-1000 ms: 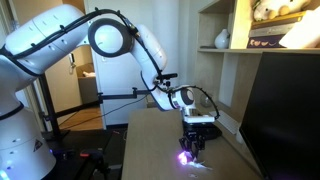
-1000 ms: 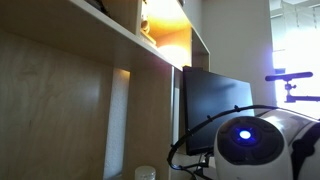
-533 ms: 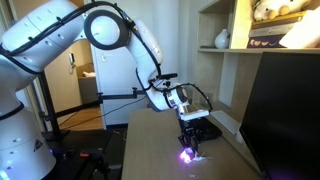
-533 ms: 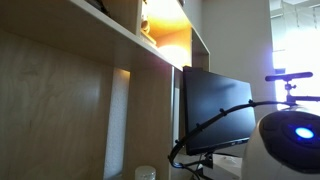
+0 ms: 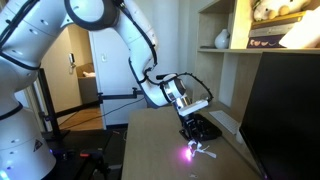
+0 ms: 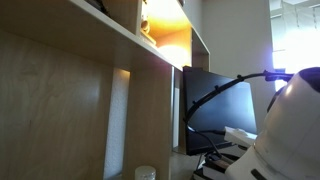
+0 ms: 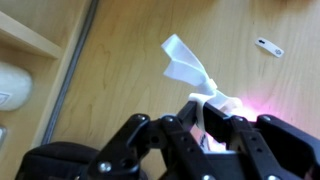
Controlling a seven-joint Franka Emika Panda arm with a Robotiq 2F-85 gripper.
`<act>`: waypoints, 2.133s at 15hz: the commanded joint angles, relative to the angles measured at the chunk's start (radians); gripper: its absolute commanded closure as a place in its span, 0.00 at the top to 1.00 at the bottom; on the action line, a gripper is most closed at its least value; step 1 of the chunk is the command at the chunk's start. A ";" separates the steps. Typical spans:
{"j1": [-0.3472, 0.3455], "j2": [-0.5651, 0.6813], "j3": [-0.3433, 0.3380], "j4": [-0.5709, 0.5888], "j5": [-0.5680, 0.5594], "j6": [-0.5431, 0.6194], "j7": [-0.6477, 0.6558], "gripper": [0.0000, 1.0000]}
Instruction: Put the white object on the middle shelf
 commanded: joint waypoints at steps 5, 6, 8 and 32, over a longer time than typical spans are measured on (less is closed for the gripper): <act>-0.022 -0.109 0.015 -0.103 -0.059 0.011 0.082 0.10; -0.023 -0.117 0.015 -0.111 -0.059 0.011 0.083 0.10; -0.023 -0.120 0.015 -0.118 -0.059 0.011 0.083 0.10; 0.046 -0.406 0.043 -0.285 -0.406 -0.013 0.447 0.03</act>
